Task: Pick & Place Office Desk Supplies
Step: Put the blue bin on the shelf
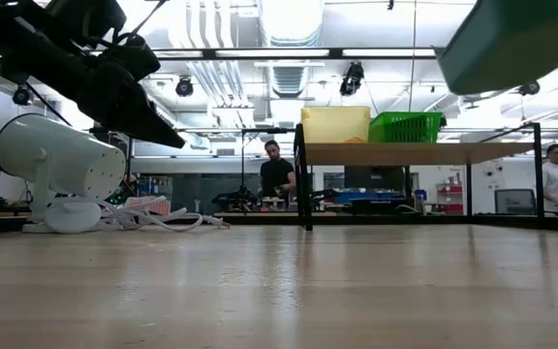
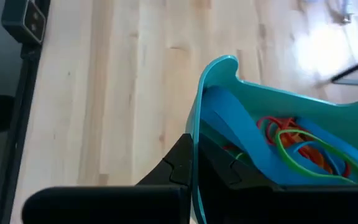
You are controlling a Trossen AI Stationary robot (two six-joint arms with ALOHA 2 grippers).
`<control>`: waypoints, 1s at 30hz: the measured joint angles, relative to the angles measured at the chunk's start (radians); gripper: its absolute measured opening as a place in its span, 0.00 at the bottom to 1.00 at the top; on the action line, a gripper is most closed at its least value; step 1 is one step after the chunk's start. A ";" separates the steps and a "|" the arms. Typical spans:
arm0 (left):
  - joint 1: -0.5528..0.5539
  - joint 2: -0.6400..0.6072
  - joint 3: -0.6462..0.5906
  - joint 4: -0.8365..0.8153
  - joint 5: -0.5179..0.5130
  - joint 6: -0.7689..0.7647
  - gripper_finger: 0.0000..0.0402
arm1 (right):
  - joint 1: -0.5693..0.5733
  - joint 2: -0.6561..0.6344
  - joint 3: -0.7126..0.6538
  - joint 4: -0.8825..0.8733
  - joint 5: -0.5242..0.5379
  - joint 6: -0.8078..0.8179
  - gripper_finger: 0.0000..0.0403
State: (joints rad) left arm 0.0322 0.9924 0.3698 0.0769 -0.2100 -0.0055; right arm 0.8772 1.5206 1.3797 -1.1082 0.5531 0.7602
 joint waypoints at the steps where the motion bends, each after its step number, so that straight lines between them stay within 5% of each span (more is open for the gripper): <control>1: 0.000 0.000 0.000 0.000 0.000 0.000 0.47 | 0.000 -0.020 -0.006 -0.012 0.000 0.006 0.02; 19: 0.000 0.000 0.000 0.000 0.000 0.000 0.47 | 0.000 -0.303 -0.140 -0.142 0.081 0.073 0.02; 25: 0.000 0.000 0.000 0.000 0.000 0.000 0.47 | 0.000 -0.376 -0.147 -0.373 0.106 0.314 0.02; 30: 0.000 0.000 0.000 0.000 0.000 0.000 0.47 | -0.002 -0.417 -0.148 -0.463 0.162 0.315 0.02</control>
State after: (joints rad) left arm 0.0322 0.9924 0.3698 0.0767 -0.2096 -0.0055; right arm 0.8750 1.1036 1.2320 -1.5708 0.7149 1.0757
